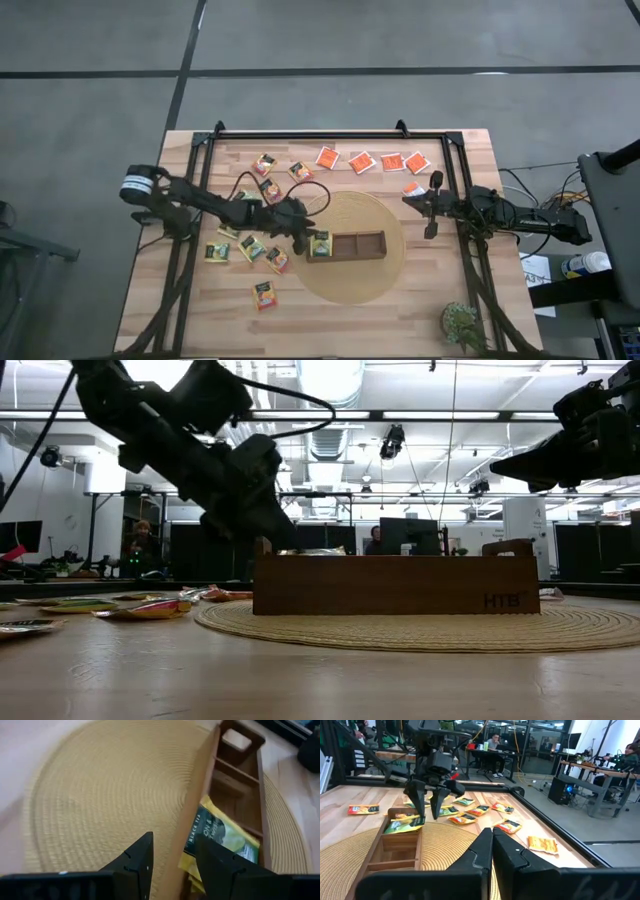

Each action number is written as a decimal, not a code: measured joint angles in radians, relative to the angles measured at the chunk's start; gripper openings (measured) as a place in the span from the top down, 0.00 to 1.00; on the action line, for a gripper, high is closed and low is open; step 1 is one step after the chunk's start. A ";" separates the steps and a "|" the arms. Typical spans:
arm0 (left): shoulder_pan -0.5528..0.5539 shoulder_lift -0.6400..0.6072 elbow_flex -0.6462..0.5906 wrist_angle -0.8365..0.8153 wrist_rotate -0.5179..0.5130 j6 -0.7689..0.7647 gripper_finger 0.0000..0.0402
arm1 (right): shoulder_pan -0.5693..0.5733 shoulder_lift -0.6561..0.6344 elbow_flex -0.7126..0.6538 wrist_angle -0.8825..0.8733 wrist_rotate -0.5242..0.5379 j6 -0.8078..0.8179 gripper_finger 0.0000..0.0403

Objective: Pick & Place Tea
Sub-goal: Put the green tea bag into the left section of the wooden organizer

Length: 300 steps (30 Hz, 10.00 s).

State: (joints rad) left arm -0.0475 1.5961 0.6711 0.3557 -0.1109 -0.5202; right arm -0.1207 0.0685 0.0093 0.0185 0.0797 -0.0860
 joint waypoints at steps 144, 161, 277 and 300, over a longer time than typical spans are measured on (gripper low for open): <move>-0.441 -0.140 0.089 -1.147 -0.322 -0.635 0.60 | 0.000 0.000 0.000 0.000 0.000 0.000 0.98; -0.441 -0.140 0.045 -1.002 -0.183 -0.558 0.60 | 0.000 0.000 0.000 0.000 0.000 0.000 0.98; -0.436 -0.101 0.404 -0.922 -0.458 -0.134 1.00 | 0.000 0.000 0.000 0.000 0.000 0.000 0.98; -0.423 -0.091 0.406 -0.644 -0.496 0.078 1.00 | 0.000 0.000 0.000 0.000 0.000 0.000 0.98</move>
State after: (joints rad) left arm -0.4706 1.5052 1.0767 -0.2881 -0.6065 -0.4424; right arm -0.1204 0.0685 0.0097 0.0189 0.0799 -0.0860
